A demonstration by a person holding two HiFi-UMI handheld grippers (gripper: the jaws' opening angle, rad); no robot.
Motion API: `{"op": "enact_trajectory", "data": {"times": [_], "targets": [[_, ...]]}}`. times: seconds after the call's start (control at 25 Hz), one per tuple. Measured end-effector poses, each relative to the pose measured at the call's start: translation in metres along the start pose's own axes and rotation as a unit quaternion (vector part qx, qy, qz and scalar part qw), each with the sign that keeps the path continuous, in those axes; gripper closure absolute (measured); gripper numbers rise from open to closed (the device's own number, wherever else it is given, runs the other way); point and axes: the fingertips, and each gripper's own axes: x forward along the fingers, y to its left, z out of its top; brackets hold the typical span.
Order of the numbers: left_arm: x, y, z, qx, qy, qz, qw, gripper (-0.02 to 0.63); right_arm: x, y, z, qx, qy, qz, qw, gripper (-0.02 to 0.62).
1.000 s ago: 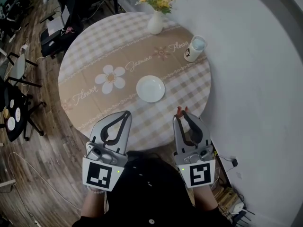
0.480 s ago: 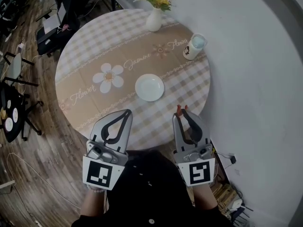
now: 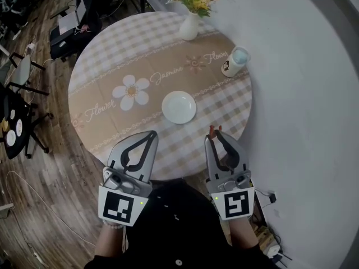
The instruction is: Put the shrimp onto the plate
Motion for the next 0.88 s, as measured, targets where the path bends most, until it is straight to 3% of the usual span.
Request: {"op": "enact_trajectory", "data": {"times": [0.88], "targets": [[0.008,0.014,-0.016,-0.004,0.034,0.085,0.9958,0.606,0.065,-0.015,-0.070,-0.011,0.051,0.089,0.995,0.538]]}}
